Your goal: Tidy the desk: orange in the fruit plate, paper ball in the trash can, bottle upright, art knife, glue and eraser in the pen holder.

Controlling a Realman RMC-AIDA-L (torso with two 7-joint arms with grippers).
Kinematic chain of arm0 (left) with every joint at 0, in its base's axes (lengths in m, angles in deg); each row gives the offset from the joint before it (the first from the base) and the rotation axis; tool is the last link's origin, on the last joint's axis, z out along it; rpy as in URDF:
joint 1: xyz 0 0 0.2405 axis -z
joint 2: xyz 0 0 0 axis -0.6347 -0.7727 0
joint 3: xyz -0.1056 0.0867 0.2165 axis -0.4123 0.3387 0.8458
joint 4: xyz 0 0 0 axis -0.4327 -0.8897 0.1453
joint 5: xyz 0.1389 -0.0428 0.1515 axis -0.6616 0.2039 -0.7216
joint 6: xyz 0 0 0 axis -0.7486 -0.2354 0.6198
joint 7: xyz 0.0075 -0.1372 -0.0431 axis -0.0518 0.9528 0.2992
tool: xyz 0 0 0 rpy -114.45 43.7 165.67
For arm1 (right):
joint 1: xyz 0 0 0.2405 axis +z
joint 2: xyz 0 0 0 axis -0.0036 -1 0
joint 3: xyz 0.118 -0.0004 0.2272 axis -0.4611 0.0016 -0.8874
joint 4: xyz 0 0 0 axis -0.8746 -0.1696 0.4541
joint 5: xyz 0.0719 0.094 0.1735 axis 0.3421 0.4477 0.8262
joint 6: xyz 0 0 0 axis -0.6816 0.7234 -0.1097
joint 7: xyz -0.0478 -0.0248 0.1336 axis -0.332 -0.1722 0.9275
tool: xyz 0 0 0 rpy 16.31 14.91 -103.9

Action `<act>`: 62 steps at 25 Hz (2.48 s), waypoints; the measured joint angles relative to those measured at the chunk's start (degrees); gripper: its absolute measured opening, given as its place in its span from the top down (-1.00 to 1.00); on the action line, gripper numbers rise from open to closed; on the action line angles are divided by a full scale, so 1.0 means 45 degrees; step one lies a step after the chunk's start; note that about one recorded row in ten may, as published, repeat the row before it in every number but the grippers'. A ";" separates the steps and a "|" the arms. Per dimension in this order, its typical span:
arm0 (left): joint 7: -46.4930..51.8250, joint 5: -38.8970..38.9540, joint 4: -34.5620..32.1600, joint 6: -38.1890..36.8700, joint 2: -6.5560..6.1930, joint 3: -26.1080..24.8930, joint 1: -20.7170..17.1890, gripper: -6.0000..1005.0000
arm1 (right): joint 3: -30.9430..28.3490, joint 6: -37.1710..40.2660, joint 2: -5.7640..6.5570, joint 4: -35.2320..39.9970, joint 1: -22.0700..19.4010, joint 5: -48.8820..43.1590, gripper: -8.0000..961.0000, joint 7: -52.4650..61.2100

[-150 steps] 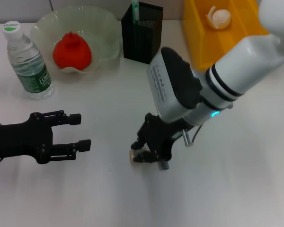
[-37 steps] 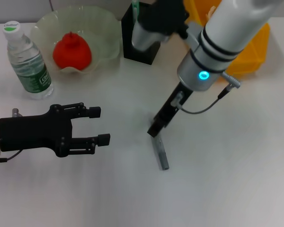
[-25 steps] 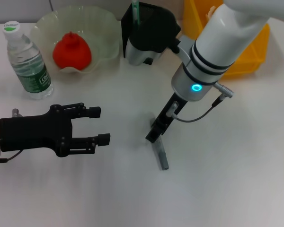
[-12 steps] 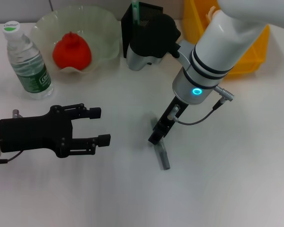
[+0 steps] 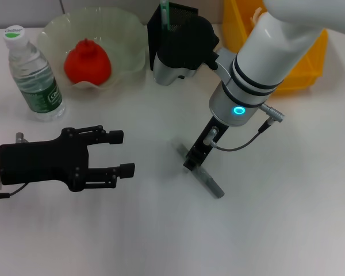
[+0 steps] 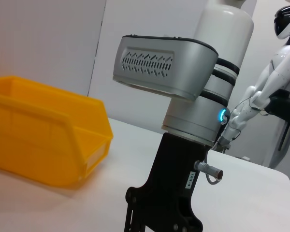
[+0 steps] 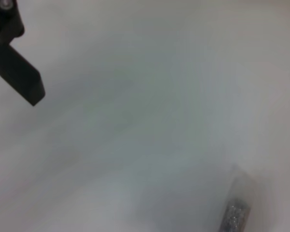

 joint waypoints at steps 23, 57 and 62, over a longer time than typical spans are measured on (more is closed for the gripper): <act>0.0063 0.0034 -0.0073 0.0025 0.0020 -0.0001 0.0124 -0.58 | 0.0312 0.0156 0.0001 -0.0255 0.0178 -0.0066 0.63 -0.0007; -0.0153 0.0270 -0.0066 0.0012 0.0258 -0.0158 0.0144 -0.57 | -0.8894 -0.1403 0.0166 0.3049 -0.4823 0.7545 0.71 -1.1370; -0.0171 0.0326 -0.0005 0.0102 0.0331 -0.0158 0.0146 -0.57 | -0.9106 -0.2815 0.0182 0.0892 -0.3976 0.8996 0.71 -1.3322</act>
